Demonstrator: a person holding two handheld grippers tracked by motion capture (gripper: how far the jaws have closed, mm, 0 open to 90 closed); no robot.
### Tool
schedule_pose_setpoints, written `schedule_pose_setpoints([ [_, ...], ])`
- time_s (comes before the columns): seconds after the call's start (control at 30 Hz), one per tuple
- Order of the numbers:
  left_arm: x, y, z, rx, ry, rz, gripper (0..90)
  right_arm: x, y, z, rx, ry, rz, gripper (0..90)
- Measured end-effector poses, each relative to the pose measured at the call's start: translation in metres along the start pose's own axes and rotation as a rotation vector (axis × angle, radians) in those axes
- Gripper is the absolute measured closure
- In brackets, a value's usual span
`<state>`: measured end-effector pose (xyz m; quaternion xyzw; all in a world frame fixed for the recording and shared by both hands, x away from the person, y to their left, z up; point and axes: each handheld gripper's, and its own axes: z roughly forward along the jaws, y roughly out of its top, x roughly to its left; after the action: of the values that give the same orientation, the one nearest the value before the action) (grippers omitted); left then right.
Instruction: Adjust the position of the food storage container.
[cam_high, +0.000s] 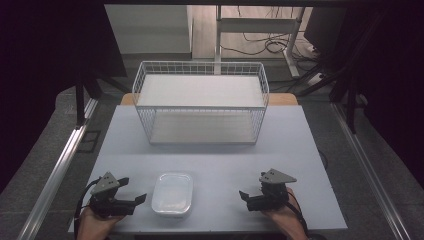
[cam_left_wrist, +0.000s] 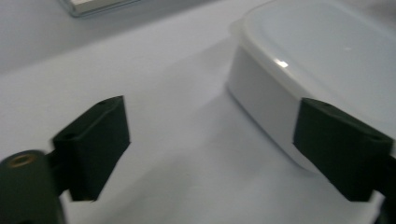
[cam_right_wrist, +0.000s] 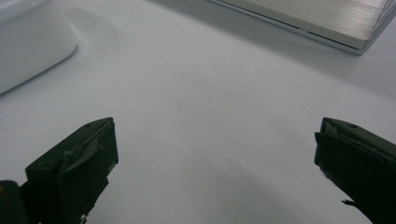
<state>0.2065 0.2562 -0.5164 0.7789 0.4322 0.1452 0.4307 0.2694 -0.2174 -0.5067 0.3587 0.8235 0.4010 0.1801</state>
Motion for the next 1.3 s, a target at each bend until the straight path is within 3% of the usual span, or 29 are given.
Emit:
schedule_pose_setpoints([
  [0.17, -0.012, -0.004, -0.008, -0.014, -0.066, 0.005, 34.8, 0.001, 0.002, -0.002, -0.009, 0.0, 0.004, 0.0],
  [0.33, -0.032, -0.009, -0.01, 0.028, -0.044, 0.055, 61.3, 0.001, 0.001, -0.001, 0.002, -0.008, 0.015, 0.1],
  [0.47, -0.043, -0.015, -0.013, 0.034, -0.077, 0.057, 81.9, 0.0, 0.001, -0.001, 0.003, -0.015, 0.018, 1.2],
  [0.57, -0.049, -0.019, -0.016, 0.031, -0.106, 0.064, 88.6, 0.0, 0.001, -0.002, 0.001, -0.018, 0.019, 1.9],
  [0.67, -0.055, -0.023, -0.018, 0.04, -0.151, 0.062, 89.6, 0.0, 0.001, -0.002, 0.0, -0.018, 0.014, 2.5],
  [0.87, -0.072, -0.023, -0.01, 0.105, -0.183, 0.105, 89.7, 0.0, 0.001, -0.001, 0.007, -0.013, 0.013, 3.4],
  [1.1, -0.081, -0.016, 0.003, 0.117, -0.172, 0.108, 89.6, 0.002, 0.003, 0.002, 0.008, -0.001, -0.003, 6.7],
  [1.17, -0.079, -0.016, 0.007, 0.133, -0.148, 0.092, 89.6, 0.004, 0.004, 0.003, 0.007, 0.003, -0.008, 8.1],
  [1.3, -0.073, -0.015, 0.01, 0.134, -0.14, 0.05, 89.6, 0.004, 0.007, 0.004, 0.003, 0.013, -0.015, 12.9],
])
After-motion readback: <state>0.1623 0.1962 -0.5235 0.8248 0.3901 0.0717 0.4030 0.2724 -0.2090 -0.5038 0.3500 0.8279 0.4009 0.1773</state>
